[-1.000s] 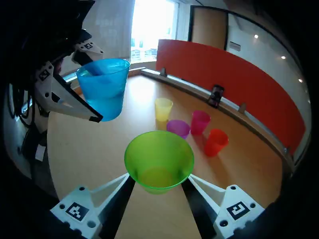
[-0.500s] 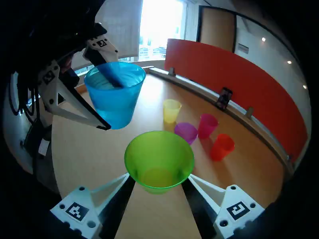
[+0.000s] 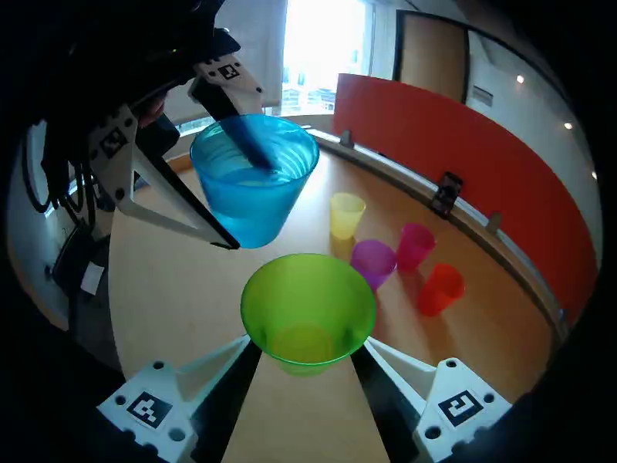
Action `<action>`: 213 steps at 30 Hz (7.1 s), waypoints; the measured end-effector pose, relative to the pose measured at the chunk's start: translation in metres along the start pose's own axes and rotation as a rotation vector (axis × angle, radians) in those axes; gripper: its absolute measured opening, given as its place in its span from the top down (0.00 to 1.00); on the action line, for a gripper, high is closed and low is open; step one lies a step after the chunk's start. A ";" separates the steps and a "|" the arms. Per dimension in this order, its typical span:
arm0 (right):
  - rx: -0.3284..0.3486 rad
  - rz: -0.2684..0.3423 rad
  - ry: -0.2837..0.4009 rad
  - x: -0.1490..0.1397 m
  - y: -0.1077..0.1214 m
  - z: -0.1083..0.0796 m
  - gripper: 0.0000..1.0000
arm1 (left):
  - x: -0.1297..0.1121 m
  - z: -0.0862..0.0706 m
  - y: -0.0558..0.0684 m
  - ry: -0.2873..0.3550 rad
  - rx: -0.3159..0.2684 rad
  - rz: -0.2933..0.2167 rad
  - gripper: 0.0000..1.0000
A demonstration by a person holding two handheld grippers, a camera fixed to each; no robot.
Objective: Pour water
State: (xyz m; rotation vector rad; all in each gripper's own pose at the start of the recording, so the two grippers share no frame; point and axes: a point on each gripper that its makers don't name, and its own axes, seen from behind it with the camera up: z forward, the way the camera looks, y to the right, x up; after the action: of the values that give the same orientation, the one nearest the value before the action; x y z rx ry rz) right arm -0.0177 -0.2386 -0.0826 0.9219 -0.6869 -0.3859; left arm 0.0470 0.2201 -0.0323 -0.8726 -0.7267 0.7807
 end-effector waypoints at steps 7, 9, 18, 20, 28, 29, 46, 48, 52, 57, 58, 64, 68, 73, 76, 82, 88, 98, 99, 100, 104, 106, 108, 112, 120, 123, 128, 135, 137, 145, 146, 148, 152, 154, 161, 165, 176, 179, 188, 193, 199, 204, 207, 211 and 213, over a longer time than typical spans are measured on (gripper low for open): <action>0.014 -0.013 0.004 0.004 -0.005 0.001 0.18 | 0.000 -0.001 0.002 -0.021 -0.012 0.034 0.25; 0.016 -0.013 0.009 0.006 -0.006 0.002 0.18 | 0.000 -0.001 0.002 -0.025 -0.015 0.044 0.25; 0.027 -0.020 0.020 0.012 -0.010 0.003 0.19 | -0.006 -0.006 0.000 -0.046 -0.018 0.066 0.25; 0.031 -0.023 0.021 0.013 -0.011 0.003 0.18 | -0.009 -0.008 -0.001 -0.058 -0.018 0.075 0.25; 0.049 -0.035 0.020 0.017 -0.016 0.005 0.18 | -0.018 -0.011 -0.007 -0.097 -0.020 0.107 0.25; 0.052 -0.037 0.020 0.018 -0.017 0.005 0.18 | -0.018 -0.012 -0.008 -0.101 -0.022 0.110 0.25; 0.058 -0.033 0.048 0.033 -0.019 0.005 0.18 | -0.019 -0.018 -0.016 -0.147 -0.030 0.176 0.25; 0.059 -0.032 0.049 0.034 -0.019 0.004 0.18 | -0.018 -0.019 -0.016 -0.150 -0.031 0.184 0.25; 0.059 -0.035 0.051 0.035 -0.020 0.004 0.18 | -0.017 -0.020 -0.015 -0.153 -0.033 0.189 0.25; 0.060 -0.033 0.052 0.036 -0.021 0.004 0.18 | -0.016 -0.020 -0.014 -0.155 -0.036 0.198 0.25; 0.060 -0.032 0.052 0.036 -0.021 0.004 0.18 | -0.016 -0.020 -0.014 -0.155 -0.036 0.198 0.25; 0.061 -0.033 0.052 0.036 -0.022 0.004 0.18 | -0.016 -0.021 -0.014 -0.154 -0.036 0.200 0.25; 0.063 -0.034 0.053 0.036 -0.022 0.004 0.18 | -0.017 -0.022 -0.014 -0.157 -0.036 0.205 0.25; 0.062 -0.033 0.053 0.036 -0.021 0.003 0.18 | -0.018 -0.023 -0.013 -0.160 -0.042 0.208 0.25; 0.064 -0.033 0.052 0.036 -0.021 0.003 0.18 | -0.018 -0.023 -0.013 -0.161 -0.044 0.207 0.25; 0.066 -0.036 0.049 0.036 -0.022 0.004 0.18 | -0.018 -0.025 -0.015 -0.165 -0.045 0.211 0.25; 0.068 -0.036 0.048 0.037 -0.022 0.004 0.18 | -0.019 -0.026 -0.017 -0.169 -0.045 0.211 0.25; 0.075 -0.035 0.046 0.038 -0.026 0.006 0.18 | -0.024 -0.031 -0.018 -0.190 -0.051 0.223 0.25; 0.076 -0.035 0.046 0.038 -0.027 0.006 0.18 | -0.025 -0.031 -0.018 -0.192 -0.051 0.224 0.25; 0.077 -0.036 0.045 0.039 -0.028 0.007 0.18 | -0.025 -0.031 -0.018 -0.194 -0.052 0.226 0.25; 0.082 -0.037 0.043 0.039 -0.031 0.009 0.18 | -0.024 -0.033 -0.020 -0.202 -0.052 0.238 0.25; 0.084 -0.037 0.043 0.039 -0.032 0.010 0.18 | -0.024 -0.033 -0.021 -0.206 -0.051 0.248 0.25; 0.084 -0.037 0.042 0.039 -0.032 0.010 0.18 | -0.025 -0.034 -0.022 -0.211 -0.051 0.258 0.25; 0.083 -0.033 0.043 0.040 -0.031 0.010 0.18 | -0.025 -0.034 -0.023 -0.215 -0.047 0.265 0.25; 0.083 -0.025 0.050 0.042 -0.030 0.008 0.18 | -0.028 -0.037 -0.022 -0.224 -0.047 0.278 0.25; 0.083 -0.027 0.053 0.044 -0.030 0.007 0.18 | -0.027 -0.039 -0.022 -0.227 -0.047 0.288 0.25; 0.085 -0.027 0.061 0.048 -0.032 0.006 0.18 | -0.022 -0.041 -0.024 -0.223 -0.038 0.311 0.25; 0.086 -0.012 0.075 0.053 -0.030 0.004 0.18 | -0.016 -0.043 -0.023 -0.204 -0.029 0.339 0.25; 0.087 -0.014 0.076 0.054 -0.030 0.004 0.18 | -0.014 -0.044 -0.024 -0.197 -0.024 0.346 0.25; 0.093 -0.018 0.081 0.058 -0.030 0.001 0.18 | -0.011 -0.044 -0.025 -0.166 -0.007 0.359 0.25; 0.094 -0.019 0.081 0.058 -0.030 0.001 0.18 | -0.011 -0.044 -0.025 -0.160 -0.003 0.361 0.25; 0.096 -0.021 0.081 0.059 -0.030 0.001 0.18 | -0.010 -0.044 -0.026 -0.151 0.004 0.365 0.25; 0.099 -0.028 0.079 0.059 -0.031 0.001 0.18 | -0.010 -0.043 -0.027 -0.139 0.016 0.377 0.25; 0.099 -0.031 0.078 0.060 -0.031 0.001 0.18 | -0.011 -0.044 -0.028 -0.138 0.023 0.386 0.25; 0.093 -0.033 0.088 0.063 -0.030 0.003 0.18 | -0.009 -0.044 -0.033 -0.131 0.052 0.427 0.25; 0.093 -0.032 0.100 0.066 -0.029 0.004 0.18 | -0.006 -0.045 -0.037 -0.123 0.067 0.450 0.25; 0.091 -0.047 0.116 0.072 -0.027 0.002 0.18 | 0.001 -0.048 -0.046 -0.102 0.113 0.501 0.25; 0.088 -0.053 0.119 0.073 -0.026 0.002 0.18 | 0.001 -0.050 -0.047 -0.102 0.123 0.519 0.25; 0.086 -0.055 0.132 0.076 -0.028 0.003 0.18 | 0.002 -0.056 -0.051 -0.115 0.149 0.577 0.25; 0.087 -0.058 0.131 0.075 -0.030 0.003 0.18 | -0.002 -0.054 -0.049 -0.123 0.137 0.561 0.25; 0.085 -0.056 0.132 0.073 -0.031 0.002 0.18 | -0.002 -0.054 -0.049 -0.129 0.135 0.553 0.25; 0.080 -0.066 0.142 0.075 -0.031 0.001 0.18 | 0.002 -0.056 -0.052 -0.133 0.151 0.586 0.25; 0.079 -0.068 0.148 0.075 -0.031 0.001 0.18 | 0.005 -0.056 -0.052 -0.136 0.163 0.613 0.25; 0.078 -0.067 0.158 0.077 -0.031 0.000 0.18 | 0.005 -0.056 -0.051 -0.133 0.167 0.622 0.25; 0.076 -0.065 0.165 0.078 -0.031 0.000 0.19 | 0.005 -0.056 -0.050 -0.129 0.165 0.620 0.25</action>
State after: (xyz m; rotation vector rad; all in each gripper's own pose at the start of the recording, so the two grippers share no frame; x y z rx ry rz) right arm 0.0385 -0.3006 -0.0792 1.0374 -0.5242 -0.3386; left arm 0.1093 0.1823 -0.0133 -0.9108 -0.4915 1.4388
